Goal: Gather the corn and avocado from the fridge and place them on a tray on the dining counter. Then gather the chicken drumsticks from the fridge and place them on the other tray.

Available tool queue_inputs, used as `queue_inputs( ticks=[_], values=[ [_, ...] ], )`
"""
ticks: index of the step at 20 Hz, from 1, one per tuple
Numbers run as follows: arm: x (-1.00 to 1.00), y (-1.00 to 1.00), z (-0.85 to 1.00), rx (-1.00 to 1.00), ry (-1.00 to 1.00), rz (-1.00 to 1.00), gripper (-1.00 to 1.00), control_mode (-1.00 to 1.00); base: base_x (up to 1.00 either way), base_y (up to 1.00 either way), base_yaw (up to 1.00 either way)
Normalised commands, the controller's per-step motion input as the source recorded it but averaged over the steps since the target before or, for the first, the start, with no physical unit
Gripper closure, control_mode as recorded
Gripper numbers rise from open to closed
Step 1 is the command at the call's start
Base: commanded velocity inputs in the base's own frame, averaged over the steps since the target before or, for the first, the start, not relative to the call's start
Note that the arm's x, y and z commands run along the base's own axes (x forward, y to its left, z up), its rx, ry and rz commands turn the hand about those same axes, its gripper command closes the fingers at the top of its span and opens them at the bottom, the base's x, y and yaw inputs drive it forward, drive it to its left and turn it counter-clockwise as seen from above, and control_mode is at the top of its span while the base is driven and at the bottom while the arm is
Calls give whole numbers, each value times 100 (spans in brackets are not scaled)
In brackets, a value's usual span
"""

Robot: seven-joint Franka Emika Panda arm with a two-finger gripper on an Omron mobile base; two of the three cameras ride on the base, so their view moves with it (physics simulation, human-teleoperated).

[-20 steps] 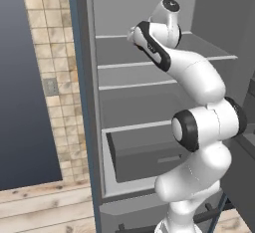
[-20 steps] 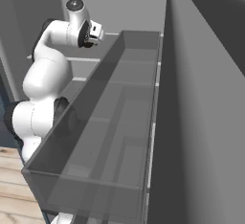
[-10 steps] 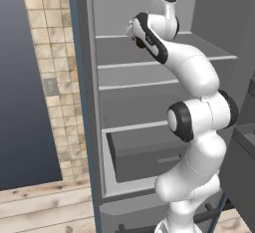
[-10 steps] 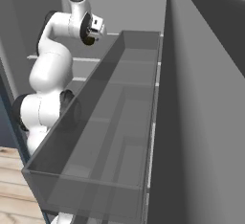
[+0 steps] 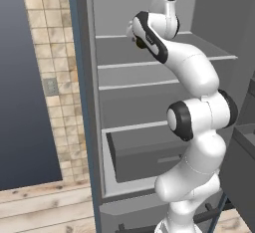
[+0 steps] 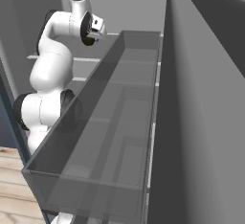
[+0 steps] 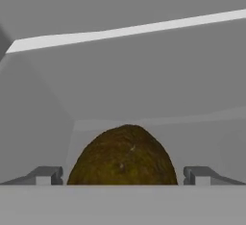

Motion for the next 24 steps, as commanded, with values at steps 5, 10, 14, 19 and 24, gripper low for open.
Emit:
queue_inputs(
  ticks=[5,10,14,19,24],
  values=[
    [0,0,-22,0,0,0,-100,-100,0,0,0],
    [0,4,-26,-1,1,0,100,-100,0,0,0],
    [0,10,-21,-1,0,0,100,-100,0,0,0],
    [-22,11,-13,-1,-1,0,100,-100,0,0,0],
    [-91,0,0,0,-11,-2,100,-100,0,0,0]
  ],
)
